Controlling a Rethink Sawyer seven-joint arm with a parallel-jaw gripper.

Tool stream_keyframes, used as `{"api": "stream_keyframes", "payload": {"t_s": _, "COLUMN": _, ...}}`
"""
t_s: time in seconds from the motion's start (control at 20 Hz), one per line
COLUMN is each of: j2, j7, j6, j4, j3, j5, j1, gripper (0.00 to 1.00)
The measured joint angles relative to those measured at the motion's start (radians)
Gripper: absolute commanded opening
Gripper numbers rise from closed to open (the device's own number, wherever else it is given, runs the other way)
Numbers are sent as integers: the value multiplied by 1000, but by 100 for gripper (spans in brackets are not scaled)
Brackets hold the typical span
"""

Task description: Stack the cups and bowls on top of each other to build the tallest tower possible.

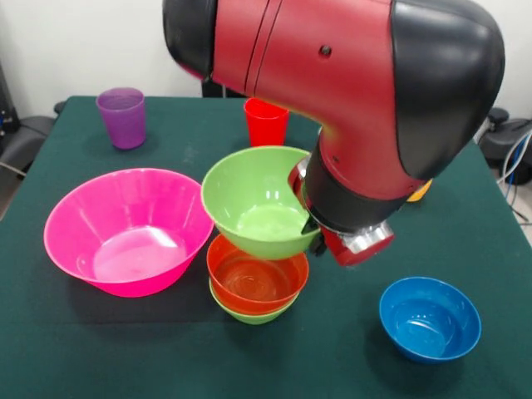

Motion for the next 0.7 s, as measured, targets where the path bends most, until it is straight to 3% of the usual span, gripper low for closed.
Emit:
{"api": "stream_keyframes", "payload": {"t_s": 0.3, "j2": -18, "j7": 0, "j6": 69, "j4": 0, "j3": 0, "j5": -39, "j1": -7, "gripper": 0}}
{"api": "stream_keyframes", "payload": {"t_s": 0.7, "j2": -12, "j7": 0, "j6": 97, "j4": -6, "j3": 0, "j5": -40, "j1": -15, "gripper": 0}}
